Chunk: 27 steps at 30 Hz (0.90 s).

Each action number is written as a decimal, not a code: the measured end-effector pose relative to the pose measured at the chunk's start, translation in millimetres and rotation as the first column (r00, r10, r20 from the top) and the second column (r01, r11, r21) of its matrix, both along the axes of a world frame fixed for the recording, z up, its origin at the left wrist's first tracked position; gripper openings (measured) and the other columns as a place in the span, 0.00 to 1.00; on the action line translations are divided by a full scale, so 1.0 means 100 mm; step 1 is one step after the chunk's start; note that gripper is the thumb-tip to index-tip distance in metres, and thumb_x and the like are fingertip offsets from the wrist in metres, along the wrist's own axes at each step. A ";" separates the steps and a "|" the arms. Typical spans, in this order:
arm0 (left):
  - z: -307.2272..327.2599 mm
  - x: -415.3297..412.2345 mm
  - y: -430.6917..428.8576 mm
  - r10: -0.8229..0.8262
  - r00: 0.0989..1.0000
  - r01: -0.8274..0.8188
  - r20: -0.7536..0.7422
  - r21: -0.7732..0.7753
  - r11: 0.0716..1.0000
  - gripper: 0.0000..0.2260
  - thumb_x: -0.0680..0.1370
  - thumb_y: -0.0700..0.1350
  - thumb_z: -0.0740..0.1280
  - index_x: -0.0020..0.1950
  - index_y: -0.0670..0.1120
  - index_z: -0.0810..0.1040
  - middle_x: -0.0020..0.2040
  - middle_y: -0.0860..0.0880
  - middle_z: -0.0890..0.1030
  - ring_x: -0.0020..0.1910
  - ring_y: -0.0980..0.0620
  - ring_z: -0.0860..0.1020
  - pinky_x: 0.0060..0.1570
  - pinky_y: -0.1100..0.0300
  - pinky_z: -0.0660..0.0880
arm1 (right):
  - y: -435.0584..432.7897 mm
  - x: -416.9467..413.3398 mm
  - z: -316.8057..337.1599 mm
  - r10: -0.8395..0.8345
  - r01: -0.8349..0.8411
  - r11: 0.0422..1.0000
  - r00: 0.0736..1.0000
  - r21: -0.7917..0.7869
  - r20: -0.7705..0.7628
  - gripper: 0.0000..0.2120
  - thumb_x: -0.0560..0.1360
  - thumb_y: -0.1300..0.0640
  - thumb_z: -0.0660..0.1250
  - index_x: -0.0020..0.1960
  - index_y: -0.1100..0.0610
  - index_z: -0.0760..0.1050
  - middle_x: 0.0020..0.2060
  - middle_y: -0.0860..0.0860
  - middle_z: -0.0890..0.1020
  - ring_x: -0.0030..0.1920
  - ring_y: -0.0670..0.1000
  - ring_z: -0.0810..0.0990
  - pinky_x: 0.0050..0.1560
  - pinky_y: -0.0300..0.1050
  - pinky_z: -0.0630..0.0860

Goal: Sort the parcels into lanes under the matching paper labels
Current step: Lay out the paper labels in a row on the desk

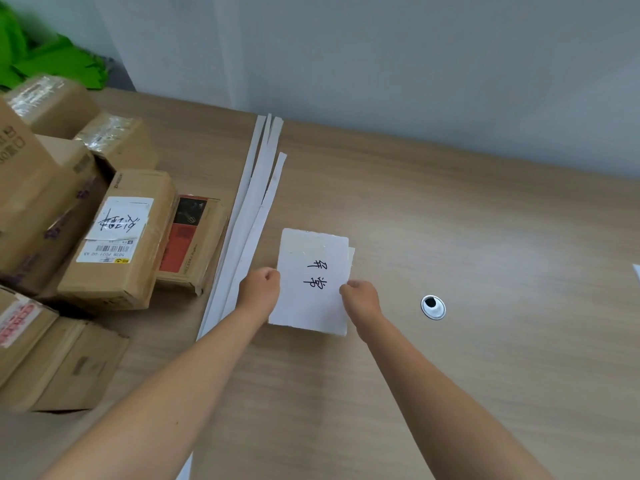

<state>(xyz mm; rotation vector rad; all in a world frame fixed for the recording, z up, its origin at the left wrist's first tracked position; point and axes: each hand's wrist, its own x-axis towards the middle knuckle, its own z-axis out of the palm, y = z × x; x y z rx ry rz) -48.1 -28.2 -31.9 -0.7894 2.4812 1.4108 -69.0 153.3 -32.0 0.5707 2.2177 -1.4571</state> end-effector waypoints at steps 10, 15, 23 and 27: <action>0.08 -0.04 -0.04 0.000 0.999 0.000 -0.051 -0.001 1.000 0.14 0.81 0.40 0.55 0.35 0.46 0.57 0.32 0.48 0.58 0.31 0.52 0.56 0.33 0.58 0.52 | -0.02 -0.12 0.04 -0.008 0.009 0.997 1.000 -0.076 0.015 0.11 0.74 0.65 0.56 0.48 0.65 0.76 0.40 0.53 0.73 0.37 0.52 0.67 0.35 0.43 0.62; 0.39 0.06 -0.01 -0.042 0.995 0.043 -0.095 0.009 0.999 0.13 0.78 0.38 0.56 0.35 0.44 0.60 0.33 0.44 0.60 0.33 0.50 0.58 0.33 0.57 0.51 | 0.12 0.01 0.48 0.011 -0.015 0.995 0.999 -0.103 -0.043 0.21 0.76 0.65 0.57 0.66 0.48 0.65 0.45 0.52 0.76 0.42 0.49 0.73 0.39 0.44 0.68; 0.98 0.20 0.29 0.165 0.974 -0.106 -0.157 0.328 0.939 0.21 0.79 0.47 0.67 0.70 0.42 0.71 0.52 0.43 0.83 0.48 0.47 0.83 0.53 0.51 0.81 | 0.79 0.29 1.24 0.072 -0.083 0.996 0.974 -0.042 -0.216 0.26 0.74 0.69 0.57 0.65 0.45 0.73 0.42 0.52 0.76 0.41 0.51 0.76 0.38 0.43 0.71; 1.18 0.38 0.65 0.129 0.970 -0.050 -0.205 0.352 0.935 0.10 0.78 0.41 0.68 0.58 0.39 0.80 0.51 0.42 0.84 0.45 0.48 0.82 0.48 0.60 0.80 | 1.34 0.48 1.42 0.107 -0.110 0.994 0.964 0.001 -0.243 0.27 0.73 0.70 0.57 0.63 0.45 0.76 0.41 0.52 0.76 0.39 0.50 0.77 0.36 0.41 0.71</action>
